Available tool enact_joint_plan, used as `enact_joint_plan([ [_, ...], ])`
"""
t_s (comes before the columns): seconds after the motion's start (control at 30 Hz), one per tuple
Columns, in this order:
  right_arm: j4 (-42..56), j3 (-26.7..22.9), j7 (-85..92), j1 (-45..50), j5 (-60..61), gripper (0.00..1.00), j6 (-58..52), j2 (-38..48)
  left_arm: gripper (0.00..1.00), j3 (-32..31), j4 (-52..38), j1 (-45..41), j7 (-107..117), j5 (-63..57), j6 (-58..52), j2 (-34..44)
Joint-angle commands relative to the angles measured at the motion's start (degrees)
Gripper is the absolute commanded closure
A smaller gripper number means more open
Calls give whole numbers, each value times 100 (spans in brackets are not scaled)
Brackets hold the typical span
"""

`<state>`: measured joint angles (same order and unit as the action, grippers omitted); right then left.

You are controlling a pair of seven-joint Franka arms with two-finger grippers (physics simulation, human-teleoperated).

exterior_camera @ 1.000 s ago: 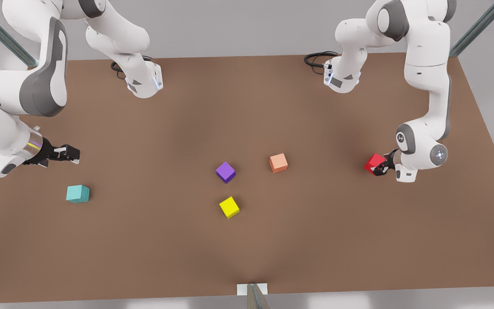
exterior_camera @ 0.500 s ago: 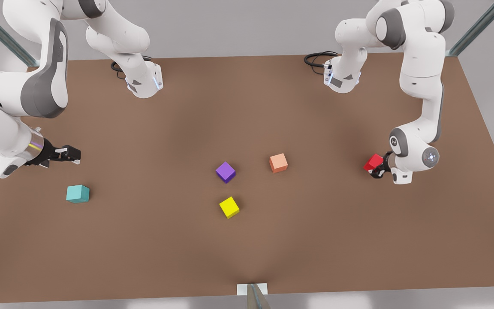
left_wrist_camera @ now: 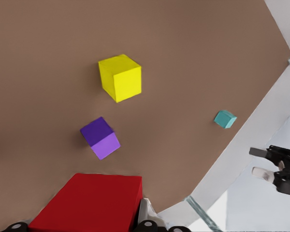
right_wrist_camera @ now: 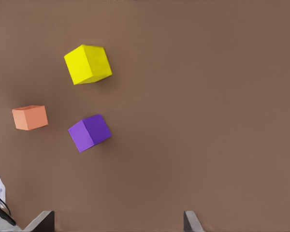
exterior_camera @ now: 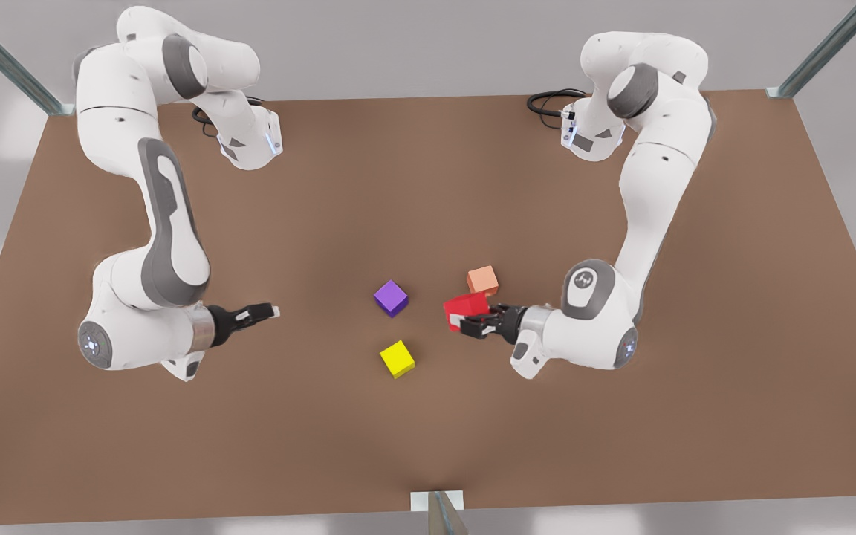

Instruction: Pick up red wooden cube and pass to hand red wooden cube and place in blue wooden cube

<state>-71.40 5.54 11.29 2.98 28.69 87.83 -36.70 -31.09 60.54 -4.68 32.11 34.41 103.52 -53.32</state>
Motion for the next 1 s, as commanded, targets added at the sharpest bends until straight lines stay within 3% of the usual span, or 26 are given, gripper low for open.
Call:
enact_joint_plan([
  [0.0, 363, 157, 2183, 10, 1797, 0, 32, -486, 47, -213, -68, 11, -837, 839, 265, -249],
  [0.1, 566, 175, 4070, 19, 2219, 0, 41, -856, 47, -213, -68, 28, -1751, 1542, 300, -539],
  [0.2, 680, 193, 7764, 10, 3028, 0, 85, -1225, 47, -231, -60, -68, -2244, 1735, 502, -715],
  [0.3, 812, 175, 9654, 10, 3265, 0, 331, -1339, 47, -257, 63, -60, -3412, 2025, 634, -794],
  [0.77, 373, 369, 10560, 528, 4303, 0, 340, -1682, 47, -275, 134, -77, -3571, 2184, 1004, -777],
  [0.97, -40, 369, 10630, 748, 4549, 0, 981, -1454, 47, -275, 160, -112, -3571, 2184, 1091, -777],
])
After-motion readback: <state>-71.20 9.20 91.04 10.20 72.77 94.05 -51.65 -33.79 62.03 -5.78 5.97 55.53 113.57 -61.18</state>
